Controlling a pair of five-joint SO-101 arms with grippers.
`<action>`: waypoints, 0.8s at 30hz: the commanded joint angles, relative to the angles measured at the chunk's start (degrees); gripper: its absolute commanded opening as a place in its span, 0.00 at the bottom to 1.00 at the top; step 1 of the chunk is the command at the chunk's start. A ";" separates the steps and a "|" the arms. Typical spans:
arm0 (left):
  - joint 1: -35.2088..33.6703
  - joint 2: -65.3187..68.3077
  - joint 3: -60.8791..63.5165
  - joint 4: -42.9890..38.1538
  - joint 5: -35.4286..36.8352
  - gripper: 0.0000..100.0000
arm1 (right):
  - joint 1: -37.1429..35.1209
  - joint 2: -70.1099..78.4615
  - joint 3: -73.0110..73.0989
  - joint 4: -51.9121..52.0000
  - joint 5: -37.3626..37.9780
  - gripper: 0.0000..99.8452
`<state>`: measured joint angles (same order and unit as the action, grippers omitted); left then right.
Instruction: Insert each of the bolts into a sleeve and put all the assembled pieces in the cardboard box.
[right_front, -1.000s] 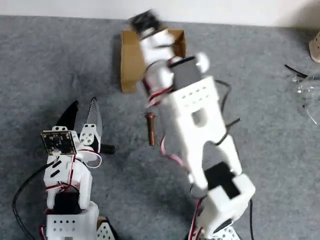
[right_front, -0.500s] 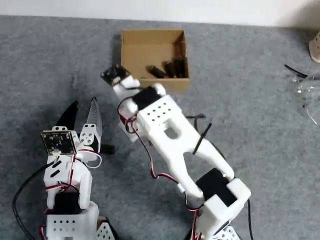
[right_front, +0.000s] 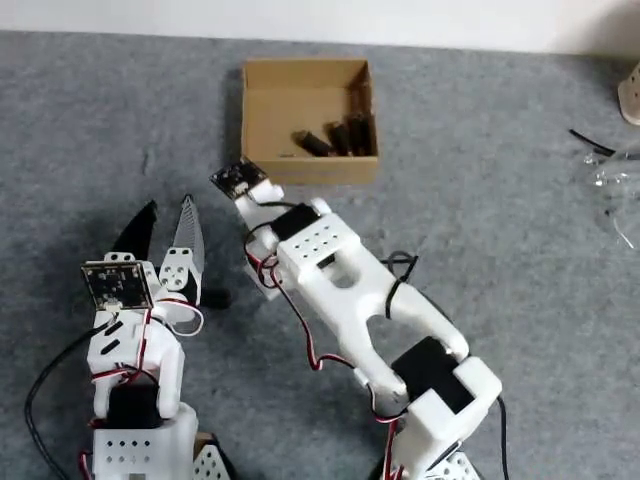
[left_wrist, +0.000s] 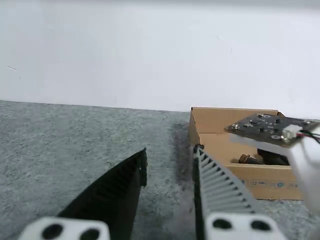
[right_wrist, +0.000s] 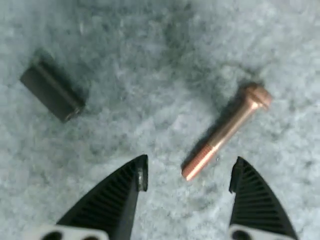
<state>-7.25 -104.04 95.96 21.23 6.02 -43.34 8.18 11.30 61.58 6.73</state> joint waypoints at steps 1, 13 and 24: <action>-5.93 -0.66 -0.48 0.00 0.00 0.15 | -3.91 -3.38 -0.22 -4.44 -0.44 0.24; -35.12 -0.75 -16.57 18.11 6.51 0.15 | -18.95 -3.03 -0.31 -6.55 7.65 0.24; -38.46 -0.75 -18.59 26.02 6.51 0.15 | -19.65 -2.51 -0.31 -8.13 13.19 0.24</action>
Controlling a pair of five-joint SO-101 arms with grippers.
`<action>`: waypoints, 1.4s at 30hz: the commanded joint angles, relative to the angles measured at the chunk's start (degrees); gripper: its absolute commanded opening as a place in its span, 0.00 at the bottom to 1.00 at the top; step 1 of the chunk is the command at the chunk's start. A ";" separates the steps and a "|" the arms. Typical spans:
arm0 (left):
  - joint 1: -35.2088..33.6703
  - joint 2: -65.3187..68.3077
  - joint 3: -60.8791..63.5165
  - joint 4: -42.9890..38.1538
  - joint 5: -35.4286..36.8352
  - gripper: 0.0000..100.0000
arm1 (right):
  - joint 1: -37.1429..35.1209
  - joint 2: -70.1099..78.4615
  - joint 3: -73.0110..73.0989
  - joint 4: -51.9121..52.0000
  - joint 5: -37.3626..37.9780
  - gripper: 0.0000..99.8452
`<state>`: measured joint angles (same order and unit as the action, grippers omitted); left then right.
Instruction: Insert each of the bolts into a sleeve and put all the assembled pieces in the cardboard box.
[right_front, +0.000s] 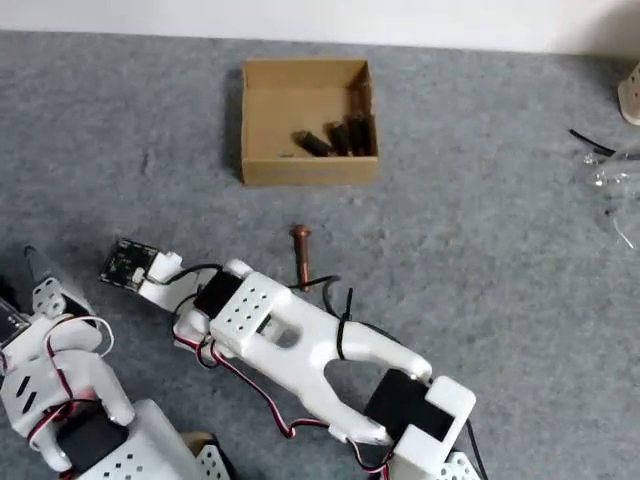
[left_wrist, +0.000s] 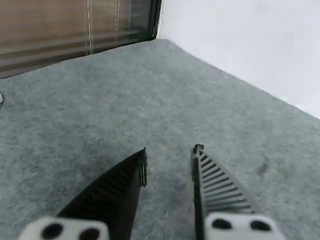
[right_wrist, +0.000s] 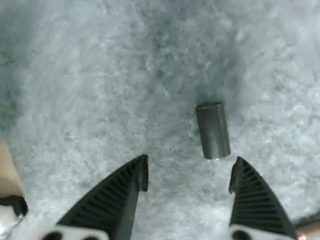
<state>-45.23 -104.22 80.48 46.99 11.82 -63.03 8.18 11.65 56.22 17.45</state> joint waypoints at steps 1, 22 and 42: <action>-0.48 -0.57 -3.03 0.26 0.70 0.15 | 0.04 -1.71 -0.66 -3.30 2.73 0.24; 0.04 -0.57 -1.10 0.09 0.79 0.15 | 7.43 21.23 -21.05 2.24 7.47 0.24; 0.04 -0.57 -0.84 0.26 0.79 0.15 | 5.41 22.73 -21.85 2.15 7.12 0.00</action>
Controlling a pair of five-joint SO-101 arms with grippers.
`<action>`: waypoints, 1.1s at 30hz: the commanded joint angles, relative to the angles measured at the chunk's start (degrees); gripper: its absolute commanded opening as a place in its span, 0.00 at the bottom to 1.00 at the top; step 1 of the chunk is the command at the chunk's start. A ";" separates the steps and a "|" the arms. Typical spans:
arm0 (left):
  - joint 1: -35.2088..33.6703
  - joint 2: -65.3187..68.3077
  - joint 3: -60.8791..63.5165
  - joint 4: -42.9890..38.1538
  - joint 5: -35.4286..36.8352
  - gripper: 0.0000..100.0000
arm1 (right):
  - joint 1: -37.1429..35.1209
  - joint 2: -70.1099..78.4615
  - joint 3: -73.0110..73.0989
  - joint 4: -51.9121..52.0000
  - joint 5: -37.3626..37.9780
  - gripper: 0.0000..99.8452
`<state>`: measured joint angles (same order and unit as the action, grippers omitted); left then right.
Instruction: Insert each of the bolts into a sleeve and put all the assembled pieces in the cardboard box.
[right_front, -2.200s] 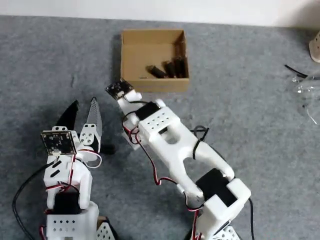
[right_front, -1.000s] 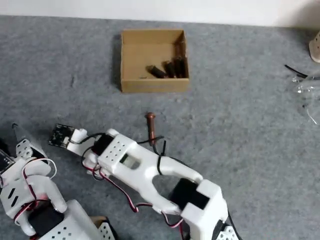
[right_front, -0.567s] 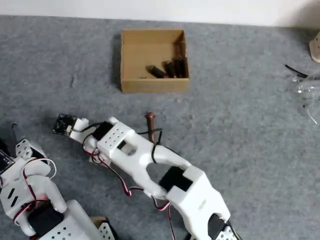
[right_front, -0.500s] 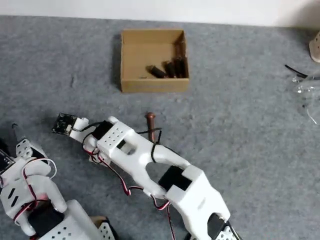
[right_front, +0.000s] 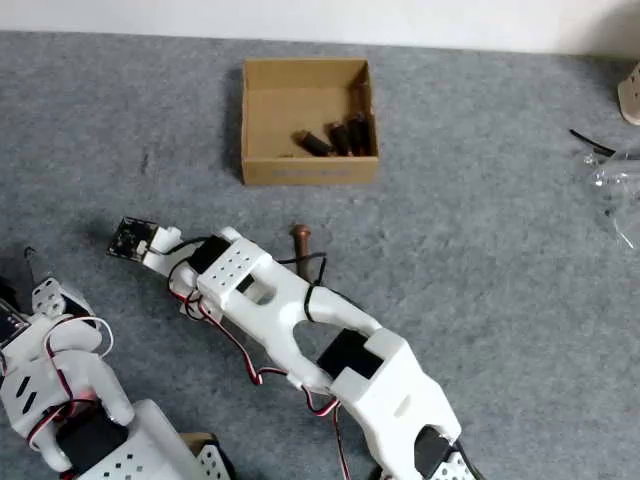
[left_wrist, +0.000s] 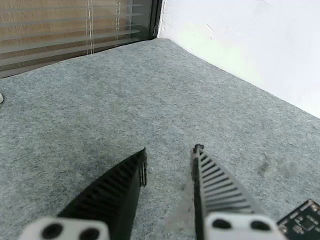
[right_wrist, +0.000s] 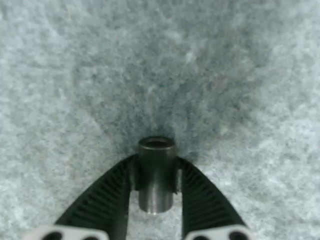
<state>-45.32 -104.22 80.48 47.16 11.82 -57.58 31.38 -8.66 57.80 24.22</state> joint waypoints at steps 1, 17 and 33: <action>0.13 -0.57 -0.75 0.09 0.79 0.15 | 0.40 -0.57 -1.80 0.84 0.35 0.00; 12.00 -0.66 -1.36 -1.49 0.44 0.15 | 17.01 -28.44 1.80 14.90 -6.51 0.00; 39.69 -0.22 -1.10 -4.22 -5.71 0.15 | 31.78 -79.43 47.96 8.13 -7.65 0.00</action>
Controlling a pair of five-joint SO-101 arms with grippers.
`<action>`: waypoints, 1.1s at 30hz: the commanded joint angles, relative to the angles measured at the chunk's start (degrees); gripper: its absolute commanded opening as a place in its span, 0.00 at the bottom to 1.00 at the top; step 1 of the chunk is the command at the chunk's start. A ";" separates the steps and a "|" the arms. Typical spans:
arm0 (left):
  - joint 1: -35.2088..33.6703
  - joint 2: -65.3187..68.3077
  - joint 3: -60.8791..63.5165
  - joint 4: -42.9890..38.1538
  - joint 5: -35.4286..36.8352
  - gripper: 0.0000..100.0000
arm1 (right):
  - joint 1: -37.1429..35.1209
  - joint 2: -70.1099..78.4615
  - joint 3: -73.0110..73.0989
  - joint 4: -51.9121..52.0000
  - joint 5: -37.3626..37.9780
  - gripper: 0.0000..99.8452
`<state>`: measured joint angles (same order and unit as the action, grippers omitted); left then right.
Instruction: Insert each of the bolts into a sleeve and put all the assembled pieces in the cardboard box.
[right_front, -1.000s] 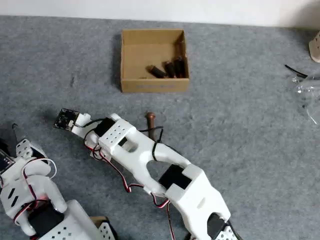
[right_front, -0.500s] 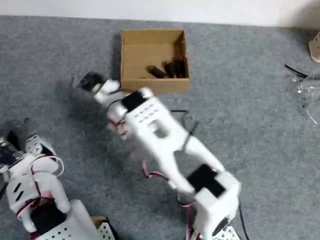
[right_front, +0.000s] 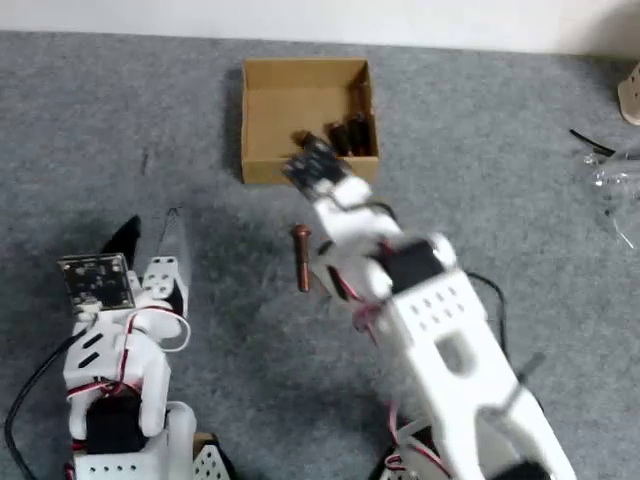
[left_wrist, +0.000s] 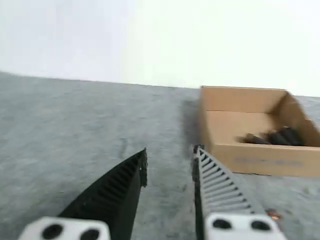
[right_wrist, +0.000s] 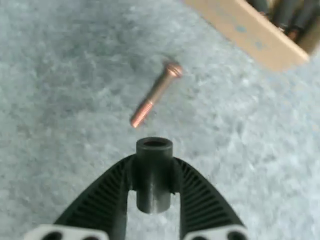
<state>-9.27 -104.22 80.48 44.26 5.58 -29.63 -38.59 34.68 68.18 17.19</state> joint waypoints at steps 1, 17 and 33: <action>4.53 -0.22 -1.01 -1.14 0.53 0.15 | 5.23 -11.91 6.55 -2.07 -0.62 0.00; 17.19 9.71 -1.19 -9.85 0.26 0.15 | 12.18 -48.22 32.40 -2.86 -0.26 0.00; 22.55 59.56 -21.23 -15.21 16.88 0.18 | 15.43 -63.08 52.62 -14.37 -0.62 0.00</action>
<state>11.56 -50.77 66.15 29.93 21.41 -16.53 -98.81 86.90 56.57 17.19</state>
